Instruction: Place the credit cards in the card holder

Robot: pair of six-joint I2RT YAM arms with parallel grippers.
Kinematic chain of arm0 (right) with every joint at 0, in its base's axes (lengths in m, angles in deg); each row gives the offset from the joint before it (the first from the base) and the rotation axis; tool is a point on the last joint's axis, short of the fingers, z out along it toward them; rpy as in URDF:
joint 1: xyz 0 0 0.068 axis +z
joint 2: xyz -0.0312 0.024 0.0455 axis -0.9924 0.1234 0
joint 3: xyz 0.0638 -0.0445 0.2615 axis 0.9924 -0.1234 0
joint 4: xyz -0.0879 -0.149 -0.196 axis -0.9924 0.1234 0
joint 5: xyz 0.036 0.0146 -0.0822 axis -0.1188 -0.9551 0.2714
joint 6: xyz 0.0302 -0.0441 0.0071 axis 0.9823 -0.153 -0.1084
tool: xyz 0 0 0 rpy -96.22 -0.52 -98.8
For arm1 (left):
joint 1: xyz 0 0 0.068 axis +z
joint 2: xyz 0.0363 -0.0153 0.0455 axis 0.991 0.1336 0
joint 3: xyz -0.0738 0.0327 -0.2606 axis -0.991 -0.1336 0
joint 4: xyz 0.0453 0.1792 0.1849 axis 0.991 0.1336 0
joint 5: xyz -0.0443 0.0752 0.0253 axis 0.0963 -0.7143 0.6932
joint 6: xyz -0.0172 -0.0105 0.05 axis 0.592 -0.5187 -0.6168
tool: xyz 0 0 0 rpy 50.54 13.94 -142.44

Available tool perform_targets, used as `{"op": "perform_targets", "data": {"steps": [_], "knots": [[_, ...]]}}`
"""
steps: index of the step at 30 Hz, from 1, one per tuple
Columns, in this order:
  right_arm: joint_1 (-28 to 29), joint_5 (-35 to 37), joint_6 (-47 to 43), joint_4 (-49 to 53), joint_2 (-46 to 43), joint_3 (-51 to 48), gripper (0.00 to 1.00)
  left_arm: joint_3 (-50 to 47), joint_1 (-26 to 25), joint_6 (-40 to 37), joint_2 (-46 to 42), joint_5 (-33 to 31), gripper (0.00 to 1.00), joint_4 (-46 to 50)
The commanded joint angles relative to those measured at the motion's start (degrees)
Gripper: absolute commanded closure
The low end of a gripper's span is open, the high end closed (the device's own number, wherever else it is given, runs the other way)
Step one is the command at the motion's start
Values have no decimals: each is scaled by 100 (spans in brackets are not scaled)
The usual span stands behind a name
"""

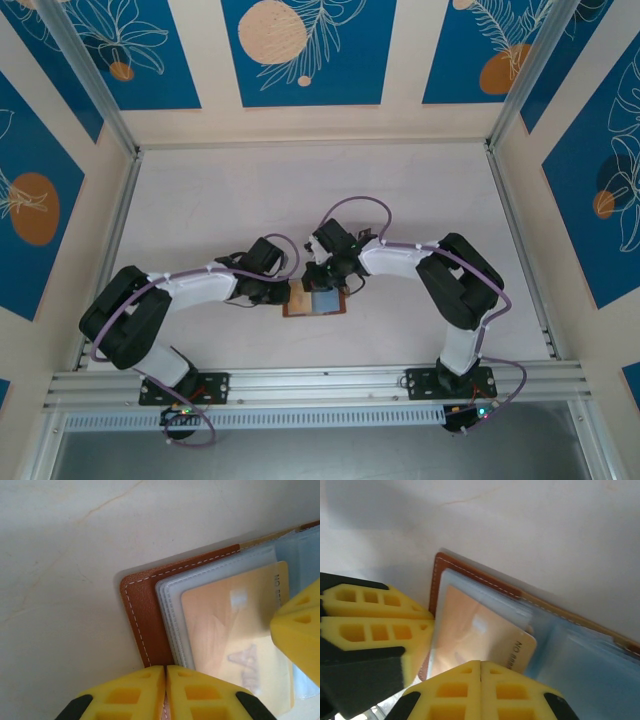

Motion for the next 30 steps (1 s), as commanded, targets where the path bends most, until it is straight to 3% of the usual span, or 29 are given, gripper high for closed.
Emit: {"op": "perform_targets", "data": {"steps": [1,6,10,22,30], "knots": [[-42,-111,9,62,-98,47,99,-300,22,45,441,-233,88,107],[-52,1059,-450,1090,-810,162,79,-371,22,79,450,-242,88,48],[-70,1740,-639,1758,-679,400,69,-396,22,91,484,-207,88,-6],[214,2465,-804,1968,61,733,67,-412,15,91,448,-189,88,-21],[675,3014,-444,2041,478,605,70,-416,22,83,413,-198,88,3]]}}
